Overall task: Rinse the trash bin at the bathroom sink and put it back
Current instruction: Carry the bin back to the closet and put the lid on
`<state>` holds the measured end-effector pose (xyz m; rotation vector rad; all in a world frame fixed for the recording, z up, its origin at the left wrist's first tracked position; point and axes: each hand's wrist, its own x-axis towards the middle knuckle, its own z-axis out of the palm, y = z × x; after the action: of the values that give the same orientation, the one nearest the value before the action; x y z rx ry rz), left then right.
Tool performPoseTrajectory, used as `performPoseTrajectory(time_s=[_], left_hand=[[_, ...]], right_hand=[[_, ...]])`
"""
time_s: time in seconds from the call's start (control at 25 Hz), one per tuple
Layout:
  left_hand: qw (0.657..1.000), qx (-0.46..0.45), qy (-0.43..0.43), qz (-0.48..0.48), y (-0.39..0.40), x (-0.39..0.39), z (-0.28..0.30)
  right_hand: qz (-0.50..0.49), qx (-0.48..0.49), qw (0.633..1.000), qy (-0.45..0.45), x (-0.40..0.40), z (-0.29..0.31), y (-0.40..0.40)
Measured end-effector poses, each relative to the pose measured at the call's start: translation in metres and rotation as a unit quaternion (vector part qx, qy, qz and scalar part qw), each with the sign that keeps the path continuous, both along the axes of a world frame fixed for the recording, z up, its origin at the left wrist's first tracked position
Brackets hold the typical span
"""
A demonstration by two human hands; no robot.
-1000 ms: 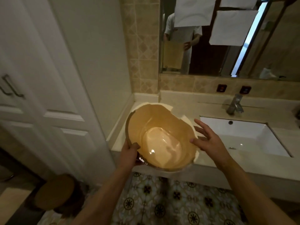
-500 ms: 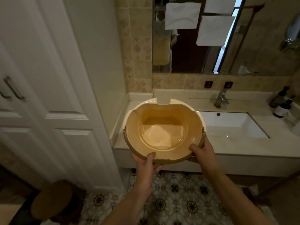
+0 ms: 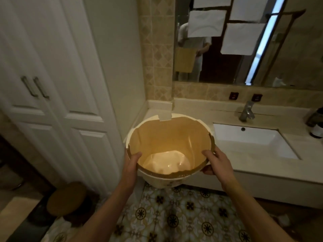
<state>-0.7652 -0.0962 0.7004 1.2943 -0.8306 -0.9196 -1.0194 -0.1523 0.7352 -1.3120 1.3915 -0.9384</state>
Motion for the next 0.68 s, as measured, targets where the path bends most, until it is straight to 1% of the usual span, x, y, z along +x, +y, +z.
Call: performPoseTrajectory(time_s=[0.08, 0.16, 0.24, 0.32, 0.44, 0.56, 0.64, 0.68], left_hand=[[0.997, 0.033, 0.023, 0.069, 0.018, 0.010, 0.008], [0.986, 0.070, 0.044, 0.144, 0.045, 0.036, 0.012], [0.974, 0.095, 0.059, 0.196, 0.079, 0.071, 0.011], [0.964, 0.110, 0.075, 0.231, 0.116, 0.102, 0.013], [0.949, 0.129, 0.077, 0.276, 0.175, 0.148, 0.007], [0.930, 0.148, 0.131, 0.311, 0.236, 0.217, -0.021], [0.921, 0.145, 0.133, 0.336, 0.276, 0.246, -0.007], [0.918, 0.141, 0.118, 0.352, 0.300, 0.266, 0.001]], right_hand=[[0.063, -0.031, 0.997, 0.027, 0.022, -0.005, 0.004], [0.141, -0.061, 0.988, 0.022, 0.052, -0.005, 0.016], [0.250, -0.084, 0.964, 0.014, 0.085, -0.006, 0.032], [0.343, -0.083, 0.935, 0.023, 0.120, -0.013, 0.050], [0.392, -0.101, 0.914, 0.040, 0.177, -0.023, 0.080], [0.442, -0.121, 0.886, 0.066, 0.251, -0.025, 0.119], [0.443, -0.164, 0.877, 0.091, 0.299, -0.026, 0.146], [0.438, -0.176, 0.876, 0.101, 0.330, -0.028, 0.165]])
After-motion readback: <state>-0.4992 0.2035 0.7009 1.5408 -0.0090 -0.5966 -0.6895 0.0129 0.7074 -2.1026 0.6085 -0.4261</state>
